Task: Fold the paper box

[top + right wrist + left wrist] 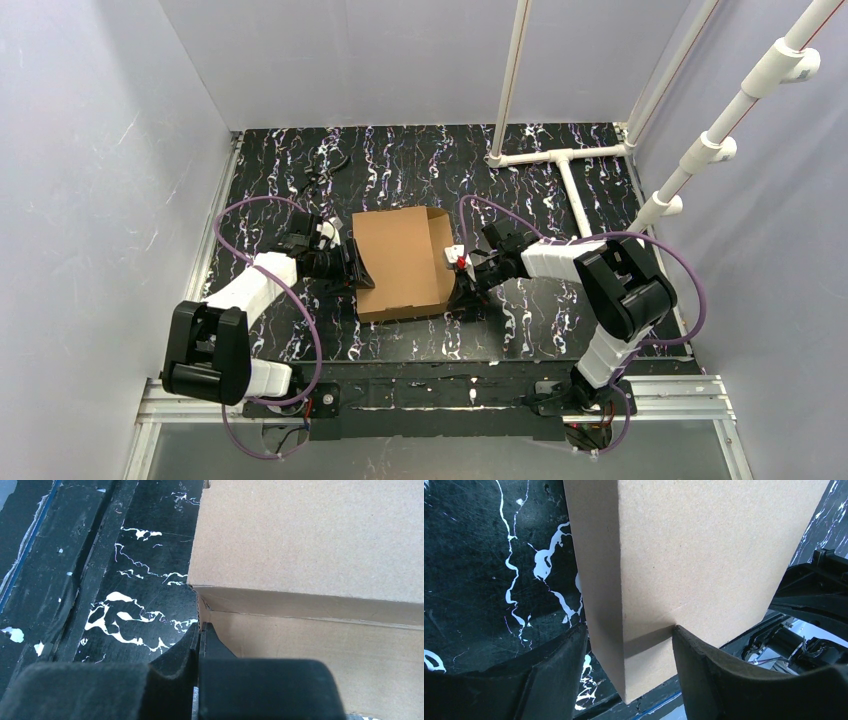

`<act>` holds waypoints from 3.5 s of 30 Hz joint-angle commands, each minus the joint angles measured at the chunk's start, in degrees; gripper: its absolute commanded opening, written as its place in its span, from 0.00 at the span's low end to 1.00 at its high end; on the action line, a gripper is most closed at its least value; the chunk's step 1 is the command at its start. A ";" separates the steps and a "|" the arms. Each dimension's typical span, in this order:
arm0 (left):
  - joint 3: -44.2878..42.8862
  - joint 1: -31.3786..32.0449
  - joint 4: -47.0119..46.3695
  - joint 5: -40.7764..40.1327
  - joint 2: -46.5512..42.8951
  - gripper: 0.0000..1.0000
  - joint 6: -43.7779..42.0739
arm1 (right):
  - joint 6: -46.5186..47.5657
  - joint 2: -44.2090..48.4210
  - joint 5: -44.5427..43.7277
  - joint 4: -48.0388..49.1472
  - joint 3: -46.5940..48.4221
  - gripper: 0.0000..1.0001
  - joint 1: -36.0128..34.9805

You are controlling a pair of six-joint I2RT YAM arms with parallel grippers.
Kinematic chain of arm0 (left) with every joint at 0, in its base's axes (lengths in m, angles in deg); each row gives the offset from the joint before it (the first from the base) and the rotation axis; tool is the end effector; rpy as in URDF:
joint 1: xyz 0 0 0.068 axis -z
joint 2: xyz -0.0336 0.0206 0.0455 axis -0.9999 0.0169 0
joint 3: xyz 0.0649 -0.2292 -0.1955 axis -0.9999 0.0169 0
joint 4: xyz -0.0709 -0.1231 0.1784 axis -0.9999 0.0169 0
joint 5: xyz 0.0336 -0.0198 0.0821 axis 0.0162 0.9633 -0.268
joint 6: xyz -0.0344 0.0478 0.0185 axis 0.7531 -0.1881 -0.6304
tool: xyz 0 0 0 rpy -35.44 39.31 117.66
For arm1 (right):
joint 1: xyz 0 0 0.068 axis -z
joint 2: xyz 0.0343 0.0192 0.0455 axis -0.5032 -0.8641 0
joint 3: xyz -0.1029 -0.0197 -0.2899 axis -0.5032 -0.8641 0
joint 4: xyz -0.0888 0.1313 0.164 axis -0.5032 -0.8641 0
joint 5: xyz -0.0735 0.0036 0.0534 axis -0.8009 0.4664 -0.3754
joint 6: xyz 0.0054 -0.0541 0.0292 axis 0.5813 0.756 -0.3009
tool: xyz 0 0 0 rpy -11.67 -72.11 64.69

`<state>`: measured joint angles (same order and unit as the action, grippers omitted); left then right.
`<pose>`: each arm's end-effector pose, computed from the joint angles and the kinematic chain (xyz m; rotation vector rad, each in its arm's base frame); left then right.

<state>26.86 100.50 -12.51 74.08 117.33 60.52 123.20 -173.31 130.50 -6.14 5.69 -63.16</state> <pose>0.2108 -0.0628 0.2362 -0.1630 2.6272 -0.7982 0.2179 0.1889 0.1950 -1.7622 1.4279 1.1660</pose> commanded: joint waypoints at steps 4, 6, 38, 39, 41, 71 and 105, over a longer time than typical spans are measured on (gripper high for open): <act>-0.62 0.05 1.84 -1.14 1.15 0.60 -0.65 | -0.47 -1.24 -0.62 -5.42 -0.56 0.01 0.17; -0.58 0.05 1.71 -0.94 1.24 0.60 -0.62 | 0.14 -0.83 -1.34 -5.57 -0.62 0.01 0.08; -0.20 0.06 0.01 2.60 2.12 0.58 0.12 | -0.42 6.28 -23.08 -10.15 7.11 0.01 -12.61; -0.19 0.05 0.00 2.64 2.11 0.58 0.09 | -0.66 5.73 -24.02 -11.59 8.63 0.01 -13.04; -0.19 0.05 -0.07 2.72 2.13 0.57 0.08 | -1.16 4.42 -25.23 -14.79 11.76 0.01 -13.50; -1.24 -3.02 -0.59 -3.73 -10.59 0.71 -1.03 | -33.75 16.21 -28.80 0.48 3.64 0.01 7.34; -11.17 -1.19 -3.21 8.38 13.75 0.58 0.41 | -51.71 -7.48 -48.81 10.35 20.29 0.01 -6.82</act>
<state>16.74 97.64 -15.52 83.74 133.05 61.68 66.50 -183.76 80.25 6.23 25.56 -67.84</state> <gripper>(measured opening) 0.566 0.023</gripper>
